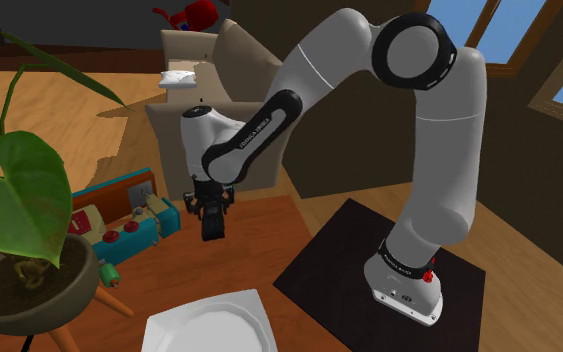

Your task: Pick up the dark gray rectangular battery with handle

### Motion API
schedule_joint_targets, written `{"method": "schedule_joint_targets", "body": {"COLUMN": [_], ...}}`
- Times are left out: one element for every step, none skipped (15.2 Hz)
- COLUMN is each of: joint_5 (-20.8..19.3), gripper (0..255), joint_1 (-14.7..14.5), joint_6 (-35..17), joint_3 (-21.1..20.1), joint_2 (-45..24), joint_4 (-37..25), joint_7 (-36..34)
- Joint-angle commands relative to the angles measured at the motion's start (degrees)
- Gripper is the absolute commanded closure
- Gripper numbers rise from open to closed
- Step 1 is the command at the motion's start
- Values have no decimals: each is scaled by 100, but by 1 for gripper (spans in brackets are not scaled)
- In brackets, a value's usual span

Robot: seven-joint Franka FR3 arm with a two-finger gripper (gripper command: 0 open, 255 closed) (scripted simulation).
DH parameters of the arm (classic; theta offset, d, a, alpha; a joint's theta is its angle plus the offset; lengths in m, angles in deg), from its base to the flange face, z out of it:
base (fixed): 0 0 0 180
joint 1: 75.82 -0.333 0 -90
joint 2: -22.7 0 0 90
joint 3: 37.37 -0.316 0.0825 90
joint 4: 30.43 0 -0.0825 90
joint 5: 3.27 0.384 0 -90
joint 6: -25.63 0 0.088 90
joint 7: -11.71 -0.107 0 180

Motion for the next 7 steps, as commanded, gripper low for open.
{"method": "schedule_joint_targets", "body": {"joint_5": [65,98,130,163,195,201,201], "gripper": [255,255,255,255,255,255,255], "joint_1": [30,44,57,70,82,83,83], "joint_6": [111,171,232,293,355,364,364], "joint_3": [-38,-56,-74,-91,-107,-109,-109], "joint_2": [120,179,238,296,353,362,362], "joint_4": [1,-4,-10,-17,-26,-26,-27], "joint_7": [45,68,89,111,133,137,136]}}
